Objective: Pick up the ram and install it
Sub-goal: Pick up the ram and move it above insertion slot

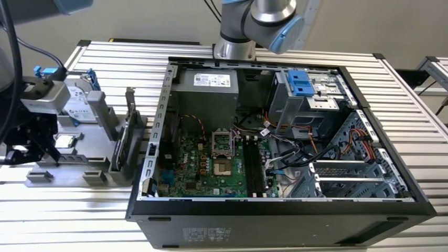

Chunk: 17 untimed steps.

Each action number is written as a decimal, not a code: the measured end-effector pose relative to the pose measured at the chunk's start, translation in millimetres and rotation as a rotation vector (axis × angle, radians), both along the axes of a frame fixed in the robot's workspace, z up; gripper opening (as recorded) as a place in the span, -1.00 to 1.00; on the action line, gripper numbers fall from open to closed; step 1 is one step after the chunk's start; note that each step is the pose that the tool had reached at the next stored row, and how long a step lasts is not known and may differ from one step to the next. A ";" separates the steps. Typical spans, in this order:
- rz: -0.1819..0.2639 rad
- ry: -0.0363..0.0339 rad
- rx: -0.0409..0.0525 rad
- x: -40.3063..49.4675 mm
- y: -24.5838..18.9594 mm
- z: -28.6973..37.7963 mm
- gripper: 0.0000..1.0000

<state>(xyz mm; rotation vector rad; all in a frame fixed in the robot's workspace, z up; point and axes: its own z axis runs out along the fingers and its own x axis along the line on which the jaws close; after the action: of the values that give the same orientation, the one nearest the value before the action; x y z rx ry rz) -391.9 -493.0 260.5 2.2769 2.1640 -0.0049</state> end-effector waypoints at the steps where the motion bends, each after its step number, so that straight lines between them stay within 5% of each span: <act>1: 0.000 -0.0001 0.0001 -0.1 0.0 0.4 -1.00; 17: 0.000 0.0000 0.0000 -0.1 0.0 12.4 -1.00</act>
<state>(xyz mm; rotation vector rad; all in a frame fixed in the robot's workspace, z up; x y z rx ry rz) -391.9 -493.0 272.9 2.2771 2.1638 -0.0049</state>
